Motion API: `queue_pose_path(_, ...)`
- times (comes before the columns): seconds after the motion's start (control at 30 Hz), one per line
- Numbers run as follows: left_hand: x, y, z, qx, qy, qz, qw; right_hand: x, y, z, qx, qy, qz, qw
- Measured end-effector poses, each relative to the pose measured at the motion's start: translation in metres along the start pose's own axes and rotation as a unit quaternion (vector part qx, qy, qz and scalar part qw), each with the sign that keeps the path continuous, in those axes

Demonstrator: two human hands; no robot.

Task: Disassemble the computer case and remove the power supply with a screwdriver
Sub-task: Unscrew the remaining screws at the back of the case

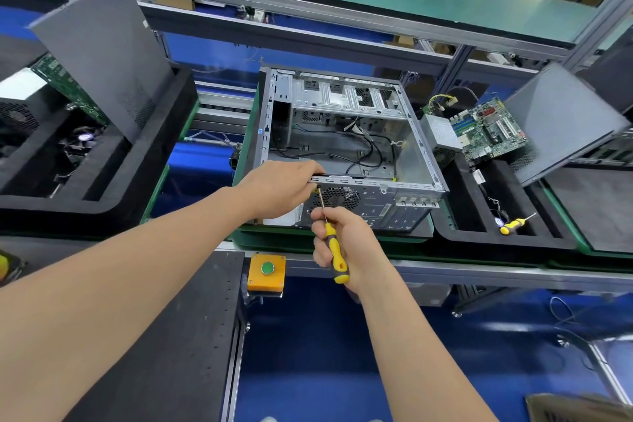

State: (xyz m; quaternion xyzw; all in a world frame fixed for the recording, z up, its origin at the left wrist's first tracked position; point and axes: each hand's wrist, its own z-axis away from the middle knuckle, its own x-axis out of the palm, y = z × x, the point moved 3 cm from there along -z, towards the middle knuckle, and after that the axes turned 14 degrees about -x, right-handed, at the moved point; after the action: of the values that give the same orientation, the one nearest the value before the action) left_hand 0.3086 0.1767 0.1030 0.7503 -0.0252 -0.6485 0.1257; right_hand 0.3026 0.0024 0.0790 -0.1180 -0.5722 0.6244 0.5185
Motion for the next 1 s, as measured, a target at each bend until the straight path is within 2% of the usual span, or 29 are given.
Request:
queue_pose_path(0.1,0.001,0.000,0.000,0.003,0.012,-0.010,1.000,0.000,0.010,0.004,0.056,-0.075,-0.196,0.976)
queue_pose_path(0.2,0.003,-0.001,0.000,0.005,0.008,-0.013,1.000,0.007,0.013,0.010,0.102,-0.147,-0.389,0.904)
queue_pose_path(0.23,0.002,0.000,0.000,0.005,0.004,-0.014,1.000,0.010,0.012,0.011,0.109,-0.151,-0.427,0.885)
queue_pose_path(0.3,0.001,0.001,0.000,0.002,0.007,-0.014,1.000,0.011,0.009,0.011,0.108,-0.125,-0.440,0.883)
queue_pose_path(0.43,0.003,0.002,0.000,-0.002,0.023,-0.025,0.999,0.008,0.003,0.009,0.070,-0.065,-0.306,0.947)
queue_pose_path(0.53,0.004,0.002,0.000,0.002,0.025,-0.028,0.999,0.007,-0.001,0.008,0.032,-0.025,-0.155,0.987)
queue_pose_path(0.6,0.004,0.002,0.000,0.004,0.027,-0.027,0.999,0.007,-0.003,0.007,-0.006,0.001,-0.033,0.999)
queue_pose_path(0.67,0.004,0.003,0.000,0.006,0.028,-0.026,0.999,0.007,-0.007,0.007,-0.055,0.015,0.125,0.991)
queue_pose_path(0.7,0.004,0.003,0.000,0.007,0.028,-0.025,0.999,0.007,-0.010,0.007,-0.088,0.019,0.230,0.969)
queue_pose_path(0.73,0.005,0.002,0.000,0.008,0.027,-0.024,0.999,0.007,-0.013,0.007,-0.124,0.028,0.351,0.928)
queue_pose_path(0.8,0.005,0.002,0.000,0.003,0.023,-0.021,1.000,0.010,-0.017,0.007,-0.179,0.048,0.568,0.802)
queue_pose_path(0.87,0.004,0.002,-0.001,-0.004,0.016,-0.019,1.000,0.016,-0.012,0.007,-0.202,0.076,0.689,0.692)
queue_pose_path(0.9,0.004,0.002,-0.001,-0.007,0.014,-0.020,1.000,0.018,-0.008,0.008,-0.211,0.092,0.715,0.660)
queue_pose_path(0.93,0.004,0.002,-0.001,-0.009,0.013,-0.021,1.000,0.018,-0.004,0.009,-0.223,0.108,0.722,0.646)
queue_pose_path(0.97,0.004,0.002,0.000,-0.010,0.013,-0.023,1.000,0.017,-0.002,0.009,-0.236,0.121,0.714,0.648)
queue_pose_path(1.0,0.004,0.002,0.000,-0.009,0.013,-0.026,1.000,0.015,-0.002,0.009,-0.246,0.128,0.688,0.671)
